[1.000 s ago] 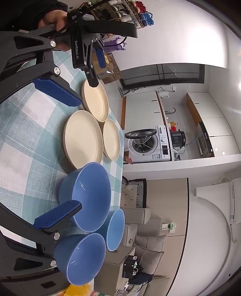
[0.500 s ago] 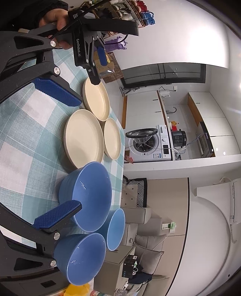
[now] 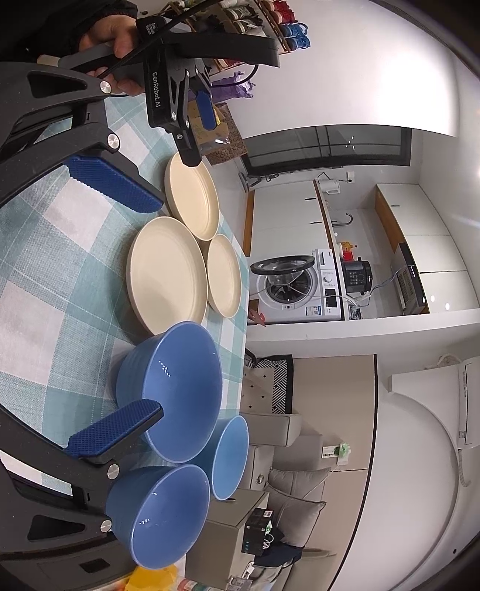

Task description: Organize plates and bowls

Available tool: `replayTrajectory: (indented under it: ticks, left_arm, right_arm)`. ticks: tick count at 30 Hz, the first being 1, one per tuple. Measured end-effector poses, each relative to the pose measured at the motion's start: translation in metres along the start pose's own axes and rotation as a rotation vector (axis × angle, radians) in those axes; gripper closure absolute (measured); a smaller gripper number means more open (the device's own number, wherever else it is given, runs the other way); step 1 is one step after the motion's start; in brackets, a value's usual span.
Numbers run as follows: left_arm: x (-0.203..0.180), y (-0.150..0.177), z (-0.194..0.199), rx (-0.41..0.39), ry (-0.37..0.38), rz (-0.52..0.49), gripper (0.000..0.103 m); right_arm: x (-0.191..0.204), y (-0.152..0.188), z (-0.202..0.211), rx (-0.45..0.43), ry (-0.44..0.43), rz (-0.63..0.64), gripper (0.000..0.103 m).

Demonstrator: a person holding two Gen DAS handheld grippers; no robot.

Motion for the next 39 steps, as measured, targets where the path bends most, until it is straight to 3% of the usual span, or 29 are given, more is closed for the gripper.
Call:
replayTrajectory:
  ticks: [39]
  left_arm:
    - [0.009,-0.013,0.009,-0.022,0.002,-0.005,0.000]
  right_arm:
    - [0.009,-0.010,-0.007,-0.005,-0.010,0.026,0.000]
Point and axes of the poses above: each gripper's, at about its wrist camera, not at the fingertips, and z roughly against the way its jaws point, x to its left, y to its underside, the point moved 4 cm from there along -z, roughly the way its jaws point, and after that the axes turned 12 degrees about -y, right-handed, at the moved point
